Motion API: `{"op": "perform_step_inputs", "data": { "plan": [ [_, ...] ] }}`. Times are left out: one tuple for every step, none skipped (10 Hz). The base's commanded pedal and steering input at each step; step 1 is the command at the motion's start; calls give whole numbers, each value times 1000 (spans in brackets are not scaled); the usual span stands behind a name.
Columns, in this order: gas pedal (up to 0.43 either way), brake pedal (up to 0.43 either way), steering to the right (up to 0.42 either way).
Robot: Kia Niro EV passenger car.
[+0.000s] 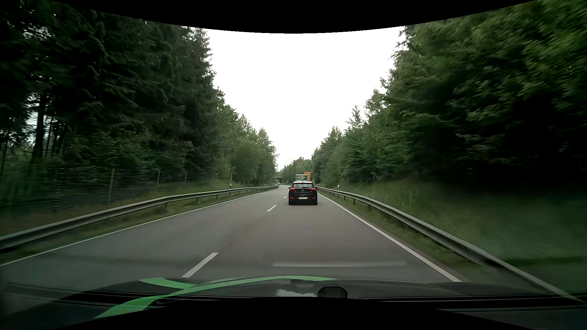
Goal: Follow the waypoints while adhering to traffic rules and regulations
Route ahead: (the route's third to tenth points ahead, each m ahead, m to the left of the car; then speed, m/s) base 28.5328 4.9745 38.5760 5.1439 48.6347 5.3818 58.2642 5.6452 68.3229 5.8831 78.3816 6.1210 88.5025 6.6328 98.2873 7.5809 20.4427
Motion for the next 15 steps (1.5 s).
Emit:
{"op": "perform_step_inputs", "data": {
  "plan": [
    [311, 0, -5],
    [311, 0, -5],
    [311, 0, -5],
    [287, 0, -5],
    [240, 0, -6],
    [228, 0, -5],
    [228, 0, -5],
    [228, 0, -5],
    [228, 0, -5],
    [240, 0, -5],
    [248, 0, -5],
    [248, 0, -5],
    [240, 0, -5],
    [228, 0, -5],
    [220, 0, -5]
  ]
}}
